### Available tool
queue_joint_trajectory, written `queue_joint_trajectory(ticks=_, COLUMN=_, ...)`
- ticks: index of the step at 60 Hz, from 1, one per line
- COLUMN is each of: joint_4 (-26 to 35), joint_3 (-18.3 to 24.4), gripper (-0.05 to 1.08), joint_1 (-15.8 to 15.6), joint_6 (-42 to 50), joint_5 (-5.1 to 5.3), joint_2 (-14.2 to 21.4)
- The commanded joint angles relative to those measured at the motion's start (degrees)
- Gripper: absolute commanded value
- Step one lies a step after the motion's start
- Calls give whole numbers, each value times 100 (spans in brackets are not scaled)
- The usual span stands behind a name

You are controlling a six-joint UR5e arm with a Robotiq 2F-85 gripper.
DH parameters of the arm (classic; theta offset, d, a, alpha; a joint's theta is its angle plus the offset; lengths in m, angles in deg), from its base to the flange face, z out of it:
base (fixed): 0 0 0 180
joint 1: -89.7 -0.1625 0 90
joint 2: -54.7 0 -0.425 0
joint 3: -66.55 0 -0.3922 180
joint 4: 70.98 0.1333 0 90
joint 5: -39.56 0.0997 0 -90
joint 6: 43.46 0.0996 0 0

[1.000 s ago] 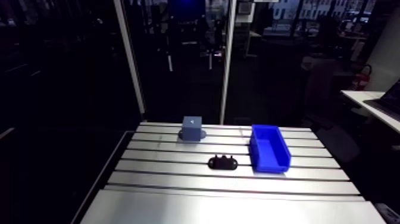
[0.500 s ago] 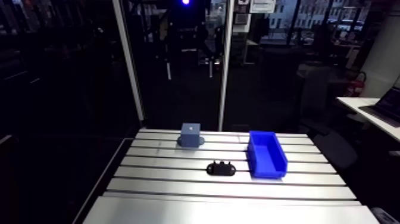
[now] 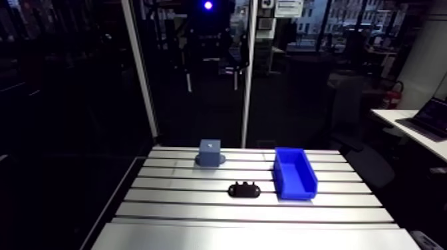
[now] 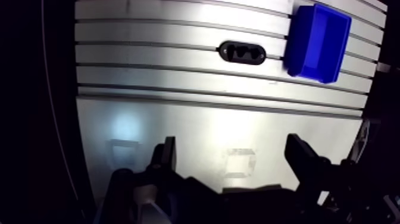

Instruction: Pick up the M10 bolt and insert it into the hex recess until seated.

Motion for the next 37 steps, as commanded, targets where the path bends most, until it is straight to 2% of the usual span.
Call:
queue_joint_trajectory(ticks=1, joint_4=-11, joint_3=-12, gripper=1, joint_1=36, joint_6=-8, joint_5=9, joint_2=2)
queue_joint_trajectory(ticks=37, joint_4=-90, joint_3=5, gripper=1, joint_1=27, joint_6=0, joint_5=36, joint_2=2)
